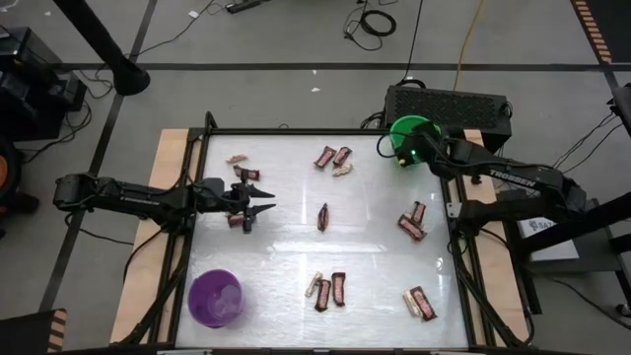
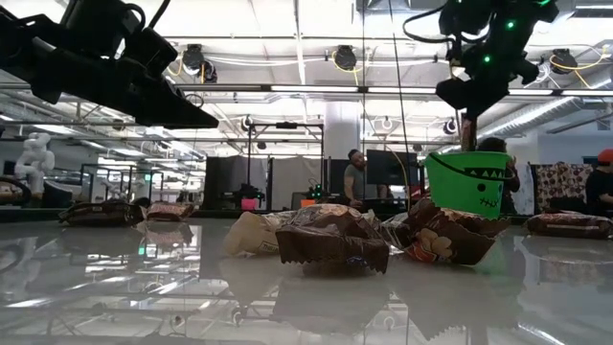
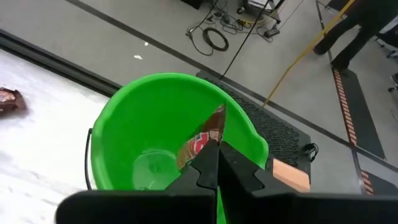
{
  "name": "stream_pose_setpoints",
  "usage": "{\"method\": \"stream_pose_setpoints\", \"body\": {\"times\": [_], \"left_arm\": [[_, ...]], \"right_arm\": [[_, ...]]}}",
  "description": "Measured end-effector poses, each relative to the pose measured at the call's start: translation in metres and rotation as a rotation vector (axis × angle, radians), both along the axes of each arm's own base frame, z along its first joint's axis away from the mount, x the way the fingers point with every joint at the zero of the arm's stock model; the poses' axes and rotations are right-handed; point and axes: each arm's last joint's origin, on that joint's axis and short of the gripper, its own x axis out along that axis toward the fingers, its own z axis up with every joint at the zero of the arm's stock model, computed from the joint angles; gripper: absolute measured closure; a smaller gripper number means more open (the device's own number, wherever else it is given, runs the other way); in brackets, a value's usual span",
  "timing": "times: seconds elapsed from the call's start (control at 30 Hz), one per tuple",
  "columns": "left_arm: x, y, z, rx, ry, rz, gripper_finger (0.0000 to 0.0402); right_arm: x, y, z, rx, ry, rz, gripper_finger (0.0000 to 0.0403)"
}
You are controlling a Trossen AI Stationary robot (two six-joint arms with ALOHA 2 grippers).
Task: Sort candy by brand, put in halloween buckets
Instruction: Put the brown candy bar into the green bucket
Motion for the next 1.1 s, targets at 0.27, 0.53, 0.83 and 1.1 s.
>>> {"method": "stream_pose_setpoints", "body": {"times": [0.27,0.53,0.83,1.1], "left_arm": [[0.0,0.0,0.0,0.001,-0.001,0.003,0.0274],[0.0,0.0,0.001,0.001,-0.009,0.004,0.0274],[0.0,0.001,0.002,0.007,-0.018,0.023,0.0274],[0.001,0.001,0.003,0.009,-0.026,0.025,0.0274]], "right_arm": [[-0.002,-0.004,0.0,-0.003,-0.044,-0.049,0.0397],[-0.002,-0.006,0.001,-0.013,-0.066,-0.069,0.0317],[0.022,-0.011,0.019,-0.101,-0.22,0.137,0.0233],[0.067,-0.006,0.03,-0.114,-0.497,0.483,0.0225]]}}
